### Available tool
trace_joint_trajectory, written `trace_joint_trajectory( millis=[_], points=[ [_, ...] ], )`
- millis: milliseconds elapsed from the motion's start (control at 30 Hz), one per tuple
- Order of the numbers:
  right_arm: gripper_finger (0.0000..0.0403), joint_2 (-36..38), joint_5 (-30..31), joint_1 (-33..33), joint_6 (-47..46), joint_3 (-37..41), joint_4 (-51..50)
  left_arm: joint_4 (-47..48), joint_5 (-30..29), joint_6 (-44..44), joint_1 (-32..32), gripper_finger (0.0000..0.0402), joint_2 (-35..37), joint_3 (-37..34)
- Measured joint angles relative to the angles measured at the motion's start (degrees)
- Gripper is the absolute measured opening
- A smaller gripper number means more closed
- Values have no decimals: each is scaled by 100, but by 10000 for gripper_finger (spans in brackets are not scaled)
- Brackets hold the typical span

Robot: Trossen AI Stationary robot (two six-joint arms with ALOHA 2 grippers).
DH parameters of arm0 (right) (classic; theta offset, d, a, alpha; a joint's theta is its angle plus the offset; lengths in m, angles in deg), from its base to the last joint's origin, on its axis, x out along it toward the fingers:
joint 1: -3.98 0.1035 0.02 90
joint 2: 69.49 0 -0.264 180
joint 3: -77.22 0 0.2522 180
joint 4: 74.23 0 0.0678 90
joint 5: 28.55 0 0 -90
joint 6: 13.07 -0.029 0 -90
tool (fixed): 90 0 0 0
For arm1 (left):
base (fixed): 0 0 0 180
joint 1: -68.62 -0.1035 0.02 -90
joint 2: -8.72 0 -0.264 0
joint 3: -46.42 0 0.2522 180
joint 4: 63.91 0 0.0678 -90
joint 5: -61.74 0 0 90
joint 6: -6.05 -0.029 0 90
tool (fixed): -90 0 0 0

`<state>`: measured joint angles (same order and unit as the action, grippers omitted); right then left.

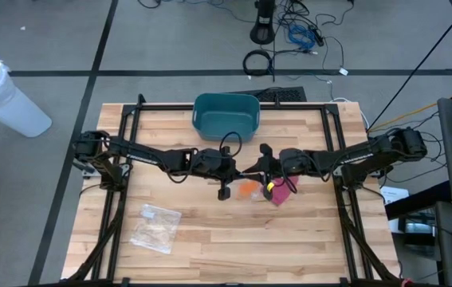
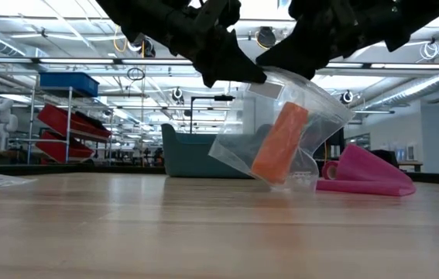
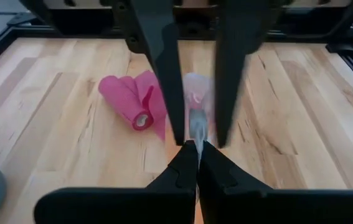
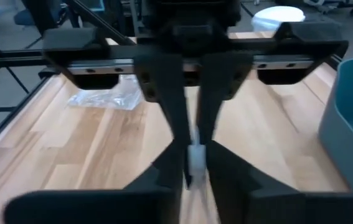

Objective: Roll bandage
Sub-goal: Close the transparent zip lock containing the rolled orange bandage

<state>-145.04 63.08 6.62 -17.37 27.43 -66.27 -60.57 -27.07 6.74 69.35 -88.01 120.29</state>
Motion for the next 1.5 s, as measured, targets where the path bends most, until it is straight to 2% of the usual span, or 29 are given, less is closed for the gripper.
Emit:
trace_joint_trajectory(
  millis=[67, 133, 333, 1033, 1500],
  points=[
    [23, 0, 3, -22, 42, 0, -36, 2, -4, 0, 0, 0, 0, 0],
    [10, 0, 33, -50, 82, 0, -44, 5, -17, -5, 0, 0, 0, 0],
    [7, 17, 288, -75, 77, 0, -133, 0, -318, -115, -2, 0, -4, 0],
    [5, 656, 277, -71, 154, -4, -1278, -346, -328, -260, 15, 0, 13, 0],
    [4, 1197, 295, -66, -113, -4, -2165, -187, -511, -269, 20, 0, 382, 0]
  ],
)
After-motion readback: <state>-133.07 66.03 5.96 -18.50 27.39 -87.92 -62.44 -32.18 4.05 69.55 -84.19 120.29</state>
